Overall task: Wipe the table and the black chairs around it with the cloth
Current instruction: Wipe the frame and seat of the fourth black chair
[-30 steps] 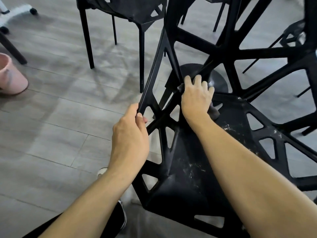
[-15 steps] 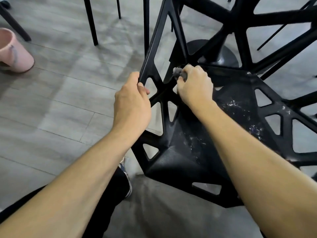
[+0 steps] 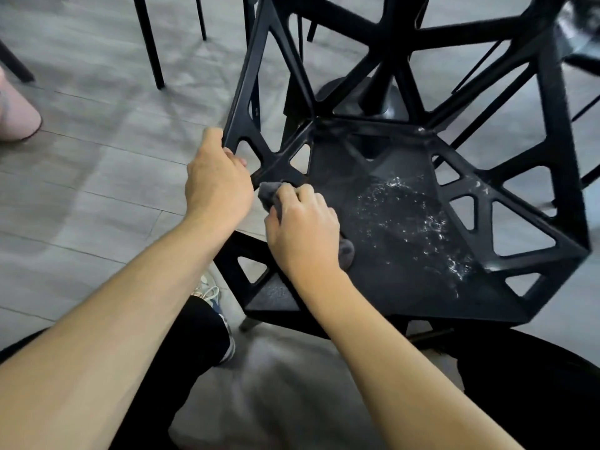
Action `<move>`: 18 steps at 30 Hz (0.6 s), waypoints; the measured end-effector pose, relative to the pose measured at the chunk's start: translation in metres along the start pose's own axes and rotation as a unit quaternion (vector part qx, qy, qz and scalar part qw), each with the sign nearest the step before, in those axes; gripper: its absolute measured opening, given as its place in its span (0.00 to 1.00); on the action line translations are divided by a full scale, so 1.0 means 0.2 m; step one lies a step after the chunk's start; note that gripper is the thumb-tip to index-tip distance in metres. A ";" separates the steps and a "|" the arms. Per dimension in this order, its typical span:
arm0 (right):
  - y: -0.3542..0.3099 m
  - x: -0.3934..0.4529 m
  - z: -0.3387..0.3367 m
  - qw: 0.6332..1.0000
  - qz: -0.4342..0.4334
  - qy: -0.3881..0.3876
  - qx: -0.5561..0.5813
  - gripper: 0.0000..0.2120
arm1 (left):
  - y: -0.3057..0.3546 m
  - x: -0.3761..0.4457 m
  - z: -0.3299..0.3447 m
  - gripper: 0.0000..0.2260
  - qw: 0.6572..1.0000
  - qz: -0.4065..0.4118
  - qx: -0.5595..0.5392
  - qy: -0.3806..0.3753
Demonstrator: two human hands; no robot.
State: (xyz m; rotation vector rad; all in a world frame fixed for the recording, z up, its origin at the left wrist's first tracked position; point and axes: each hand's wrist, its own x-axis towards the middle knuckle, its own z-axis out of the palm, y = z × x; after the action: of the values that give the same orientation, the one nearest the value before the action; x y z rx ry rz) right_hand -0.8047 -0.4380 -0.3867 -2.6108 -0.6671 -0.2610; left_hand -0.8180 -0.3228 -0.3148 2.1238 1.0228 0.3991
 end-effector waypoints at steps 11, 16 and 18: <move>0.25 0.00 -0.21 0.994 -0.098 0.012 0.051 0.22 | 0.05 -0.03 0.04 0.30 0.927 0.308 0.196 0.085; 0.60 0.31 -0.26 0.988 0.004 0.134 -0.070 0.20 | -0.11 -0.02 0.25 0.24 0.871 0.385 0.292 -0.093; 0.81 0.41 -0.24 0.984 0.040 0.104 -0.140 0.21 | -0.19 -0.01 0.31 0.24 0.853 0.375 0.344 -0.116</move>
State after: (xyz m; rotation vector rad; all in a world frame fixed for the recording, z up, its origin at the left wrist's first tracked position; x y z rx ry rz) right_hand -0.6580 -0.5542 -0.3801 -2.8118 -0.4806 -0.6344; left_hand -0.8062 -0.3374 -0.3846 3.1057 0.1251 0.1166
